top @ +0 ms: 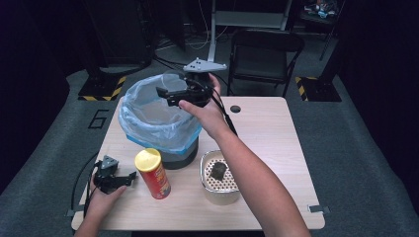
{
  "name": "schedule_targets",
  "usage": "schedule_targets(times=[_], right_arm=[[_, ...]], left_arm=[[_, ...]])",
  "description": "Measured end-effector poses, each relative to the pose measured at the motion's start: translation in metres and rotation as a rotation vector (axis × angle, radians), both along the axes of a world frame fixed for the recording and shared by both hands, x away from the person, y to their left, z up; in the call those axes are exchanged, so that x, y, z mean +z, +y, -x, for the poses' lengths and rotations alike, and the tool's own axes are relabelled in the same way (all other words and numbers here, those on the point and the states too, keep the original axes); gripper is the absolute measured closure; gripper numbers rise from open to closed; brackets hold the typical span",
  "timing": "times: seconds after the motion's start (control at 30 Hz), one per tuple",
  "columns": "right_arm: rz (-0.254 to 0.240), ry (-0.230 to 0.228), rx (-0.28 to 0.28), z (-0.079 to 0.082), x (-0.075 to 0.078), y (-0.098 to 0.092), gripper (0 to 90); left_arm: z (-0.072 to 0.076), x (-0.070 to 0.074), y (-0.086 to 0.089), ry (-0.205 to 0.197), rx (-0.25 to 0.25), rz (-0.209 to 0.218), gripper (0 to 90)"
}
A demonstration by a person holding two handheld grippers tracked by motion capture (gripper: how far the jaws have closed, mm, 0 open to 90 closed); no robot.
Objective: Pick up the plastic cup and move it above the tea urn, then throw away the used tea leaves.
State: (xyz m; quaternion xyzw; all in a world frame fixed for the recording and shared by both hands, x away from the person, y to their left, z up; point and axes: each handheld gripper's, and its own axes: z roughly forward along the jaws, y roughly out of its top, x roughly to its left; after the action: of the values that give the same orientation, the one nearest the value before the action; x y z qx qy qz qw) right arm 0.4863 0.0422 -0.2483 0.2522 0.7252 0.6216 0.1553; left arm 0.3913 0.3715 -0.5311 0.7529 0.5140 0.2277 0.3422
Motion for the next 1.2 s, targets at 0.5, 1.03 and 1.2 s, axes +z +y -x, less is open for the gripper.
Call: schedule_targets(times=[0.5,1.03,1.2], right_arm=[[0.087,-0.039,-0.012,0.011,-0.006,-0.015,0.0],[0.147,-0.081,-0.127,0.043,-0.024,-0.111,0.2],[0.164,-0.078,-0.183,0.062,-0.045,-0.15,2.0]], left_arm=[[0.002,0.0,-0.002,0.001,-0.041,-0.001,12.0],[0.015,0.02,0.003,0.017,-0.04,0.052,11.2],[0.028,0.041,0.007,-0.009,-0.094,0.115,11.2]])
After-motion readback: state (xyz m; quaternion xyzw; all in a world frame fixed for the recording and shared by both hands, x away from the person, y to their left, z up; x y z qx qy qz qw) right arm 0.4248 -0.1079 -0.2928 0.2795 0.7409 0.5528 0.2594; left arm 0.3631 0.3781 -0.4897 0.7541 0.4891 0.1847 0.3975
